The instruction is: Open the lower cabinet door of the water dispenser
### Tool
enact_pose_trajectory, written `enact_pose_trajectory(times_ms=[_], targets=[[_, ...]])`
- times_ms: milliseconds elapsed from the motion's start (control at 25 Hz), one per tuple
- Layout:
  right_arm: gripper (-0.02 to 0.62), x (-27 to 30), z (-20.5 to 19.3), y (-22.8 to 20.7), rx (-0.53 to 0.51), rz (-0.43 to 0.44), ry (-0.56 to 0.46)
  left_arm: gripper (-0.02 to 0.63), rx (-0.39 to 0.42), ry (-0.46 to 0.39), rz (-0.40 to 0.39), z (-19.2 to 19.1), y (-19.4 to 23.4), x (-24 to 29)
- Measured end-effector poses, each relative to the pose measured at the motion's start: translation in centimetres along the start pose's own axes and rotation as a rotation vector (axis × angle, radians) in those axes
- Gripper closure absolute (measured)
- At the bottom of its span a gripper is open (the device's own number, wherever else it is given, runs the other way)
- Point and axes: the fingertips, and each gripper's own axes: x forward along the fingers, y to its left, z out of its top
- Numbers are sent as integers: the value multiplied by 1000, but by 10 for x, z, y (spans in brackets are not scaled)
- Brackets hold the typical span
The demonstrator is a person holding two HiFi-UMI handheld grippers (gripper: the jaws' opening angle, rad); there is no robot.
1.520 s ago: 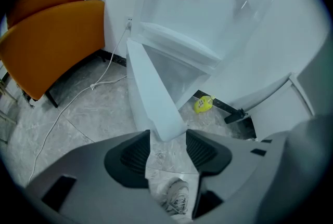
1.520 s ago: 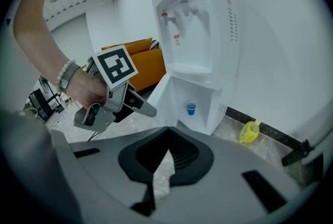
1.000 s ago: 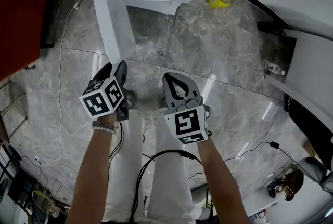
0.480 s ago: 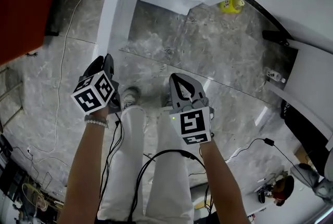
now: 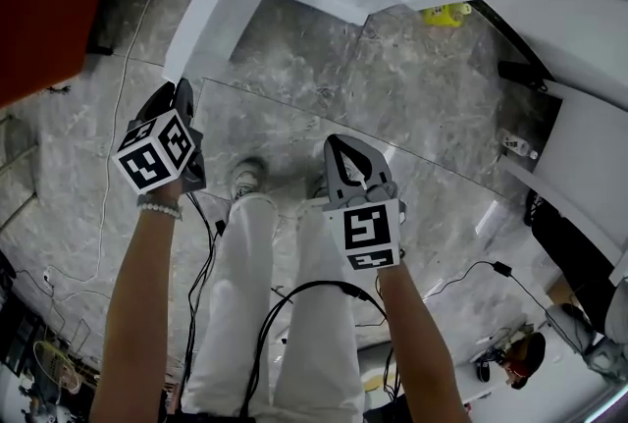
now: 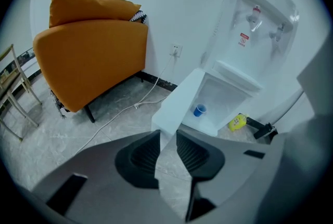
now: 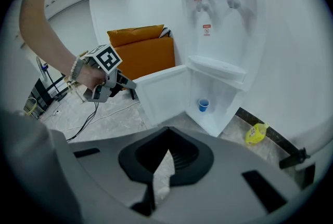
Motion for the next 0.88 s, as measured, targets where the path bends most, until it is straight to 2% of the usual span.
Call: enact_pose_trajectory(times_ms=[440,720,880], targets=[[592,3,-3,5,-21,-27,19,501,33,-47,44,25,33,8],[592,2,-3,-2,-15,-60,22,505,7,-65,45,28,37,10],[592,-2,2,-2,-21,-71,20,508,62,-49,49,22,31,1]])
